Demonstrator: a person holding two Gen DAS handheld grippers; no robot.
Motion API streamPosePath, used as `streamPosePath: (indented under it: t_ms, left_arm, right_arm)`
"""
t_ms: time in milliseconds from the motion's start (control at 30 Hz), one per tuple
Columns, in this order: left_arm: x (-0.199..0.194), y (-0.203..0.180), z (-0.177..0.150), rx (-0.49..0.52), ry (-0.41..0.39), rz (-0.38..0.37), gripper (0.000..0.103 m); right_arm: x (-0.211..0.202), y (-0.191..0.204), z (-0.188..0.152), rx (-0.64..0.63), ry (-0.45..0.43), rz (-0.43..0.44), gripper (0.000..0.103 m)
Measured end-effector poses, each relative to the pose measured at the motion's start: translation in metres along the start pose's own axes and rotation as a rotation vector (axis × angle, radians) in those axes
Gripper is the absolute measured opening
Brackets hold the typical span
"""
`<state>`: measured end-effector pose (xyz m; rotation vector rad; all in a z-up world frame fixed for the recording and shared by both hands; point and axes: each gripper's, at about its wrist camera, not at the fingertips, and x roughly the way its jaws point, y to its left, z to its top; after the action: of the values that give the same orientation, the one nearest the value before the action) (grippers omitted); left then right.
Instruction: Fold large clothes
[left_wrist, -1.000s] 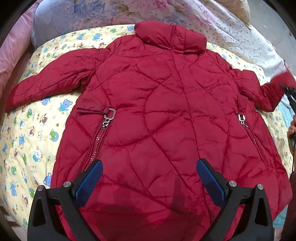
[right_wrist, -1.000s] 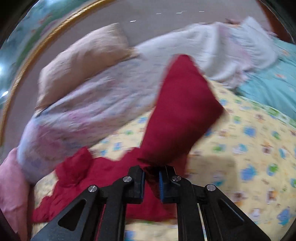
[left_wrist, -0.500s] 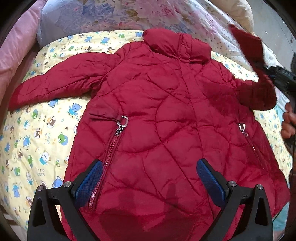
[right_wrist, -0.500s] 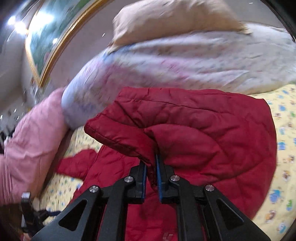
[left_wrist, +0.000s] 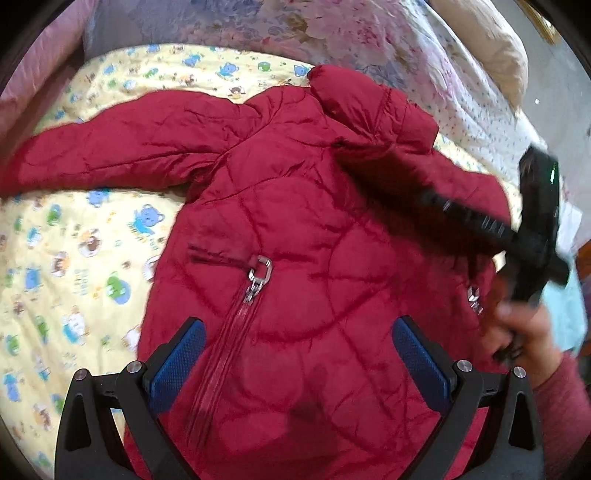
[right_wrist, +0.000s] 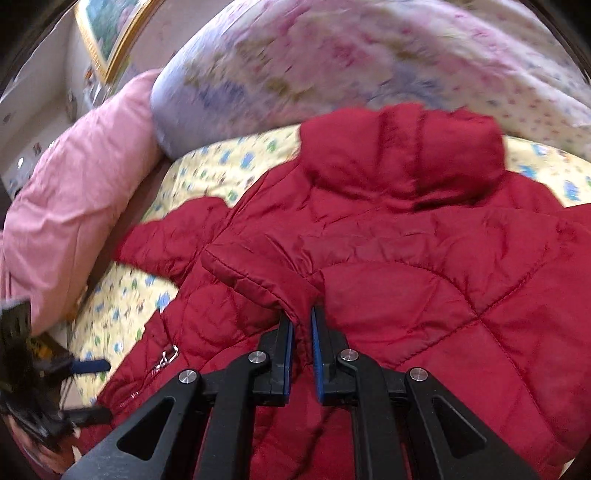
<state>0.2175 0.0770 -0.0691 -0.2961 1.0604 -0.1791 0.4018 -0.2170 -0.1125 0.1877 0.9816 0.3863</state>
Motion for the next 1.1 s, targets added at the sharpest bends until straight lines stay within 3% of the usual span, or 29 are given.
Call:
streamPosePath:
  t_ms: [300, 500, 533, 567, 633, 700, 800, 933, 1100]
  left_arm:
    - [0.059, 0.039, 0.081, -0.165, 0.083, -0.229, 0.102]
    - [0.129, 0.029, 0.123, -0.216, 0.185, -0.372, 0.1]
    - [0.137, 0.026, 0.127, -0.206, 0.193, -0.391, 0.093]
    - [0.148, 0.021, 0.132, -0.186, 0.197, -0.396, 0.064]
    - [0.168, 0.02, 0.138, -0.164, 0.227, -0.352, 0.016]
    - [0.173, 0.02, 0.139, -0.151, 0.212, -0.359, 0.015]
    - [0.158, 0.016, 0.138, -0.055, 0.142, -0.286, 0.013]
    - [0.141, 0.026, 0.144, 0.03, 0.072, -0.185, 0.013]
    - [0.138, 0.033, 0.155, 0.158, 0.031, -0.063, 0.014]
  right_arm:
    - [0.027, 0.004, -0.015, -0.036, 0.078, 0.037, 0.017]
    - [0.028, 0.003, -0.016, -0.033, 0.074, 0.048, 0.018]
    - [0.028, 0.003, -0.015, -0.033, 0.075, 0.047, 0.018]
    - [0.027, 0.003, -0.016, -0.033, 0.078, 0.044, 0.018]
    - [0.027, 0.004, -0.016, -0.032, 0.086, 0.034, 0.024]
    - [0.021, 0.004, -0.018, -0.029, 0.093, 0.031, 0.036]
    - [0.005, 0.004, -0.022, -0.016, 0.074, 0.048, 0.051]
    - [-0.028, -0.012, -0.025, 0.038, 0.003, -0.007, 0.051]
    - [-0.068, -0.061, -0.019, 0.183, -0.109, -0.164, 0.051]
